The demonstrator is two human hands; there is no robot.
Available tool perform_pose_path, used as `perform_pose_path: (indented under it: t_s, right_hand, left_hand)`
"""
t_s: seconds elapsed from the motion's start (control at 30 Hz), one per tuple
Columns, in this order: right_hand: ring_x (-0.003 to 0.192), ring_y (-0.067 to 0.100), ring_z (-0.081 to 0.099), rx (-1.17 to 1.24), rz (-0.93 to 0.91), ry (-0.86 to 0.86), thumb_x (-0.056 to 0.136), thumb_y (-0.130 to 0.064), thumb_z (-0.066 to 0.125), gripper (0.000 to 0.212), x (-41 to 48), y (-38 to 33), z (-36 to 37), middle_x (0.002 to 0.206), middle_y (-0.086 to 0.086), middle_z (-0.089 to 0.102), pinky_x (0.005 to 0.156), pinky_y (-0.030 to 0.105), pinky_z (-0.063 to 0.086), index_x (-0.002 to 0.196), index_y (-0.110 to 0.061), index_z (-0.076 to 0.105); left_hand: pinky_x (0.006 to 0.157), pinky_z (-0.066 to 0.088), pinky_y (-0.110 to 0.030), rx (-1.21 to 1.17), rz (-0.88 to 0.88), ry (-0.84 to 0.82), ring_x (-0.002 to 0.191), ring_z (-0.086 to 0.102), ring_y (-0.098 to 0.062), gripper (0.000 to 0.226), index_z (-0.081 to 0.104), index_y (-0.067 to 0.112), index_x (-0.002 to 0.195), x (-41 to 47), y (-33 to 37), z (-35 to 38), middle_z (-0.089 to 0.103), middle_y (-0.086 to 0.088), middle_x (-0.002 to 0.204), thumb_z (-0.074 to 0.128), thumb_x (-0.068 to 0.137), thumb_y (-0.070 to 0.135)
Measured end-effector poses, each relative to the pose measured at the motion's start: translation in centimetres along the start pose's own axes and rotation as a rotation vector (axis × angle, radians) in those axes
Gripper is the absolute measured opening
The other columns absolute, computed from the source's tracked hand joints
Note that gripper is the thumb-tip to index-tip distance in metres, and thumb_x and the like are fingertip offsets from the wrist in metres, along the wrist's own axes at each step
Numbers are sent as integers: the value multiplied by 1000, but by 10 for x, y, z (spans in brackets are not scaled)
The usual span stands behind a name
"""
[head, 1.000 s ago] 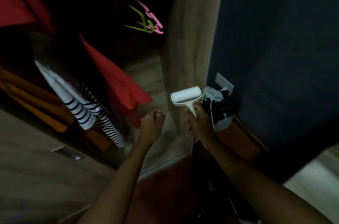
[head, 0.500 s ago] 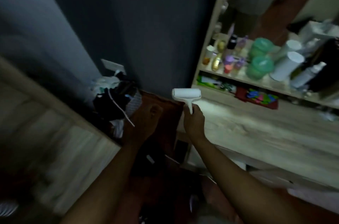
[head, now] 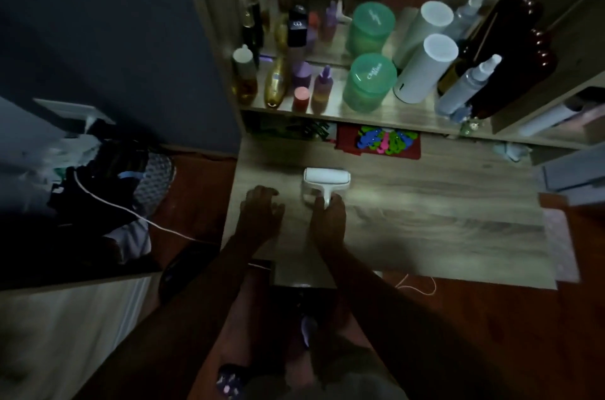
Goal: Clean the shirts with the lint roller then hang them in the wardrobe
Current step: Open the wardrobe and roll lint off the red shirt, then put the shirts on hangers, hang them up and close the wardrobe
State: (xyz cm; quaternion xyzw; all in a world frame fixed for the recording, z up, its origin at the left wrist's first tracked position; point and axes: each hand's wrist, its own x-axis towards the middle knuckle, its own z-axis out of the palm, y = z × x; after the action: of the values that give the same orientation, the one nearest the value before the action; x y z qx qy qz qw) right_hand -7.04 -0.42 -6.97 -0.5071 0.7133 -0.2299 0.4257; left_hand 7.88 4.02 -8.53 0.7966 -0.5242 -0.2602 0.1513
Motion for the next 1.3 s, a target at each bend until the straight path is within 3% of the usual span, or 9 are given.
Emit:
perform_pose_path:
  t_s: [0.1, 0.27, 0.43, 0.7, 0.8, 0.93, 1.07, 1.17, 1.3]
  right_hand:
    - [114, 30, 58, -27, 12, 25, 102, -35, 47, 42, 11, 3, -5, 123, 15, 62, 99, 40, 46, 126, -2, 56]
    - [118, 30, 56, -76, -2, 31, 99, -31, 53, 45, 23, 9, -5, 127, 17, 59, 101, 38, 44, 132, -1, 52]
    - [116, 35, 55, -126, -13, -3, 91, -16, 63, 44, 31, 14, 0, 124, 22, 58, 97, 35, 42, 128, 5, 53]
    - [108, 35, 57, -187, -82, -59, 88, -16, 65, 40, 28, 17, -3, 115, 20, 59, 92, 39, 46, 121, 3, 56]
    - [97, 38, 60, -221, -169, 15, 85, -28, 56, 42, 23, 22, -5, 104, 21, 61, 84, 43, 50, 111, 4, 60]
    - [98, 27, 56, -245, -256, 49, 88, -32, 52, 34, 18, 19, -17, 104, 11, 59, 84, 43, 51, 109, -7, 58]
    - [108, 28, 57, -145, -397, 19, 93, -21, 58, 29, 1, -1, -14, 115, 12, 58, 91, 38, 48, 119, -7, 56]
    - [92, 19, 56, -109, -532, -83, 95, -24, 58, 24, -29, -44, 5, 103, 4, 56, 77, 33, 48, 115, -10, 57]
    - [83, 19, 52, 15, -731, -277, 93, -18, 59, 14, -100, -126, 49, 91, 5, 54, 74, 34, 44, 101, -7, 58]
  left_hand:
    - [84, 49, -49, 115, 51, -4, 109, 56, -40, 52, 62, 9, 121, 15, 11, 9, 60, -18, 122, 49, 84, 43]
    - [79, 47, -46, 296, 76, -40, 109, 56, -41, 49, 62, 11, 121, 27, 17, 25, 59, -18, 125, 72, 78, 34]
    - [84, 46, -47, 298, 56, -28, 115, 52, -37, 48, 60, 14, 124, 33, 21, 23, 57, -16, 127, 68, 82, 36]
    - [92, 44, -49, 285, 47, -31, 124, 47, -37, 50, 56, 15, 131, 32, 22, 25, 52, -16, 136, 63, 88, 38]
    - [93, 44, -49, 280, 56, -35, 125, 47, -37, 50, 54, 15, 131, 31, 22, 25, 49, -16, 137, 62, 88, 38]
    - [96, 42, -49, 279, 26, -50, 127, 44, -36, 52, 53, 15, 135, 28, 26, 15, 47, -17, 142, 61, 90, 40]
    - [99, 43, -52, 138, -8, 77, 125, 49, -38, 59, 52, 13, 141, 6, 15, -18, 51, -18, 140, 54, 91, 45]
    - [103, 43, -54, -4, -31, 234, 126, 51, -37, 71, 54, 11, 139, -27, -10, -64, 57, -17, 137, 35, 90, 59]
    - [96, 49, -48, -55, -107, 493, 109, 59, -33, 47, 62, 18, 118, -91, -59, -161, 64, -12, 117, 41, 95, 54]
